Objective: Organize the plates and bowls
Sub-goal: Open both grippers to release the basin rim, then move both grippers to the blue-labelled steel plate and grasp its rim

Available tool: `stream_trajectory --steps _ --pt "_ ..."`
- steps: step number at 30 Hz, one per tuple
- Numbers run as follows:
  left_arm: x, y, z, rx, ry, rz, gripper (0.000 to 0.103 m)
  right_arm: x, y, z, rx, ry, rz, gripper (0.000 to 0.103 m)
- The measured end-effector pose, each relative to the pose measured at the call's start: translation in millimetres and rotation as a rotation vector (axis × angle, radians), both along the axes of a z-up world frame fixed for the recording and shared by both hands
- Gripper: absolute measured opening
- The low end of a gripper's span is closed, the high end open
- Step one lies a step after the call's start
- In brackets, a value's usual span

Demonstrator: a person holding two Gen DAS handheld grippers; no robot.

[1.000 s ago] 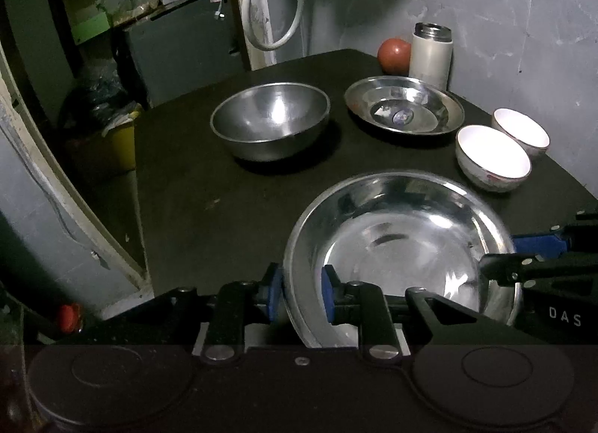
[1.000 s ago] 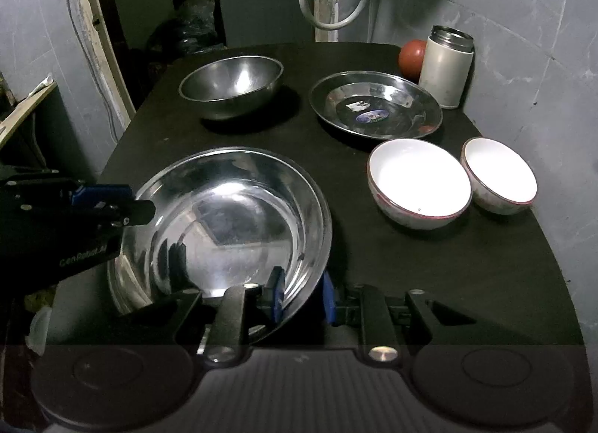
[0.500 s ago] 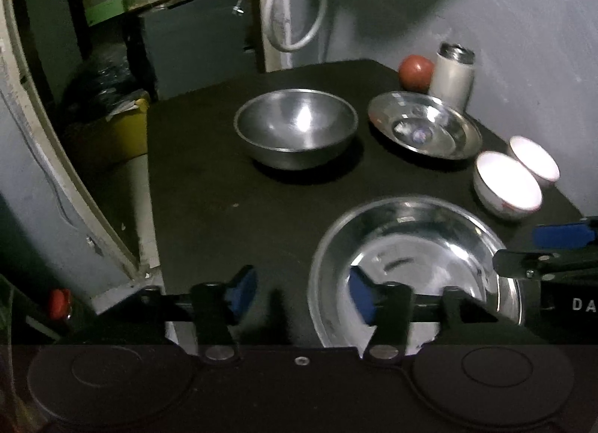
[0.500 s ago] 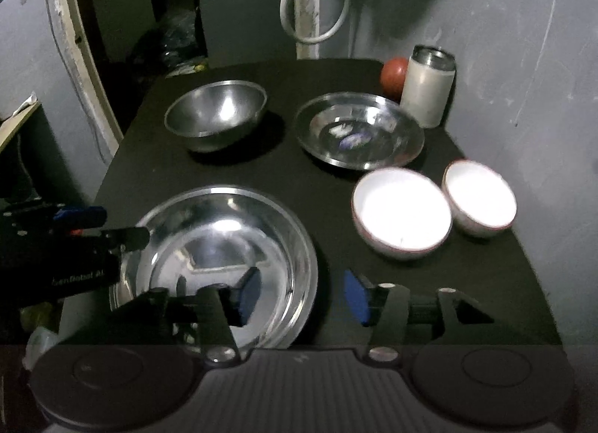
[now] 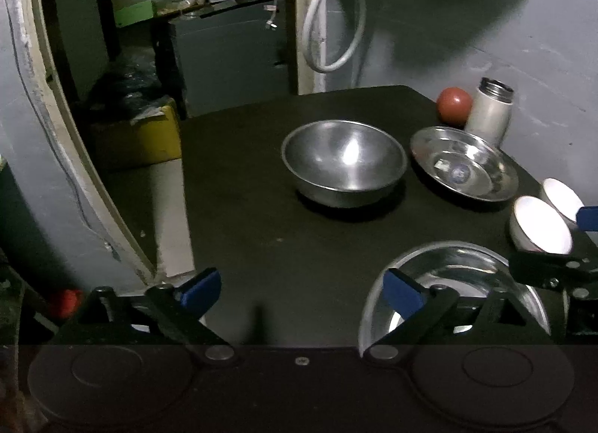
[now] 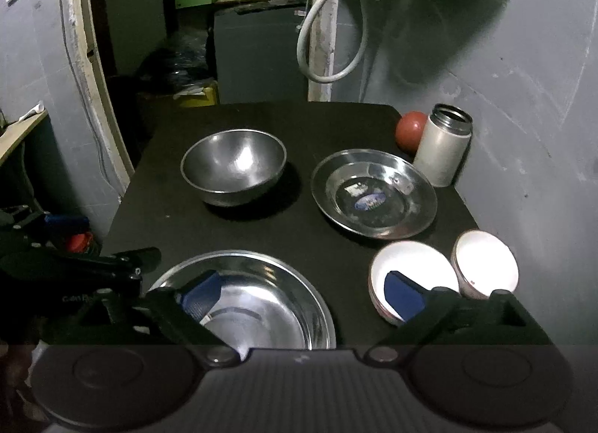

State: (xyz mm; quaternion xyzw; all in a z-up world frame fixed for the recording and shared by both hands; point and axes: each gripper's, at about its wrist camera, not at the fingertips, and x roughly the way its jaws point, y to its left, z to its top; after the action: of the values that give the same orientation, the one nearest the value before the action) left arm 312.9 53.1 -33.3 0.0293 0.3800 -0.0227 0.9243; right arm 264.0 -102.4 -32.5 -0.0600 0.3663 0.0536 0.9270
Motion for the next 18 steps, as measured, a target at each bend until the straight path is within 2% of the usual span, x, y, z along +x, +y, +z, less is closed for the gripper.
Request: stream_trajectory --steps 11,18 --pt "31 24 3 0.000 -0.020 0.048 0.101 23 12 -3 0.001 0.000 0.009 0.102" --pt "72 35 7 -0.100 -0.056 0.092 0.102 47 8 -9 0.015 -0.035 -0.030 0.102"
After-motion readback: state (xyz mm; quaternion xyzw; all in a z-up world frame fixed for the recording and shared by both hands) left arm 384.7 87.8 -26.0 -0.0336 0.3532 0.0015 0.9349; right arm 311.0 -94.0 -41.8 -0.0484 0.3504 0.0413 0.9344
